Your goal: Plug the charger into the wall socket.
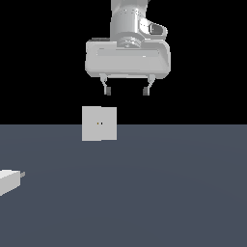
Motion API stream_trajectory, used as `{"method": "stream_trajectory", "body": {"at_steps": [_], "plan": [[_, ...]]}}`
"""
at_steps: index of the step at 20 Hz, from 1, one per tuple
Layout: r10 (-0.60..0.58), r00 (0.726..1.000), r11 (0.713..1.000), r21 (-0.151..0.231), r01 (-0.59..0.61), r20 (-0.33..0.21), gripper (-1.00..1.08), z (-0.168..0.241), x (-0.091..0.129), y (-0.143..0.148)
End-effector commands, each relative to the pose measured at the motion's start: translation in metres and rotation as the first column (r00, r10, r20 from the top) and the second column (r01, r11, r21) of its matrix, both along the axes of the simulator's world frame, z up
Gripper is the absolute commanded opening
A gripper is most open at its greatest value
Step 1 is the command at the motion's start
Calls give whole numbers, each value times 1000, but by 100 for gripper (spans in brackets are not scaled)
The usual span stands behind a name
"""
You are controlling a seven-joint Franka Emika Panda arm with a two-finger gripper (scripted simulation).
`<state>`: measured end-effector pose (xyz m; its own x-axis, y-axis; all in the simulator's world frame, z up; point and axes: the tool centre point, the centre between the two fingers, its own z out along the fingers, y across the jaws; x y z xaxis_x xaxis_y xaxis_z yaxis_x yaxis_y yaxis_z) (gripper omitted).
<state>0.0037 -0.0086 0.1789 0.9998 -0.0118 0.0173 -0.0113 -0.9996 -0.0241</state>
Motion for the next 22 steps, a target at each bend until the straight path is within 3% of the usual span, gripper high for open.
{"method": "stream_trajectory", "body": {"at_steps": [1,11,22], "plan": [[0,1000,1000,0,0,0,100,0,0,0],[-10,1000,1000,-3,10,-1,100,-13,-15,20],[-47,999,999,-11,47,-6,100,-58,-67,94]]}}
